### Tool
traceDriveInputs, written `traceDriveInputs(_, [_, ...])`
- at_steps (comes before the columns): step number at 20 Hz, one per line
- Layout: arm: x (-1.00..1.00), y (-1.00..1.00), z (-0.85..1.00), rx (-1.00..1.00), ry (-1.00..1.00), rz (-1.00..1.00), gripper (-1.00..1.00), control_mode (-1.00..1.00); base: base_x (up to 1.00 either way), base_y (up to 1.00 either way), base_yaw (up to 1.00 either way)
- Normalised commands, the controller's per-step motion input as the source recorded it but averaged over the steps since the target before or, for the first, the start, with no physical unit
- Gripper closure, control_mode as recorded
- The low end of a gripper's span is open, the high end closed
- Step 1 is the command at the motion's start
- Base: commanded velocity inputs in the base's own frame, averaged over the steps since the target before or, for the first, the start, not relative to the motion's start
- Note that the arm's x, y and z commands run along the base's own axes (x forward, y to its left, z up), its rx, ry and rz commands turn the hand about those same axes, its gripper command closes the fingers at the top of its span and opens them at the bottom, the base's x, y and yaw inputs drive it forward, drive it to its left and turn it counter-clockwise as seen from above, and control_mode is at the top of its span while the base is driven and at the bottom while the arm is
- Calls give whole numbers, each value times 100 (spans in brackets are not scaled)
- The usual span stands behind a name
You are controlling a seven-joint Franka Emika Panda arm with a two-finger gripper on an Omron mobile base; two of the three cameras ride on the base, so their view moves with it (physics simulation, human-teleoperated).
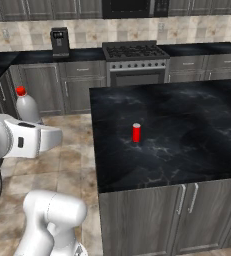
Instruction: Pick the beer, bottled water, can from the counter and place them in the open cabinet.
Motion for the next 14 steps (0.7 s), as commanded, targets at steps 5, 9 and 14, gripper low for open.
traceDriveInputs(5, [1, 0, 0, 0, 0, 0, 100, 100, 0, 0, 0])
traceDriveInputs(9, [0, 0, 0, 0, 0, 0, 100, 100, -2, 1, 0])
traceDriveInputs(14, [0, 0, 0, 0, 0, 0, 100, 100, -21, 4, 0])
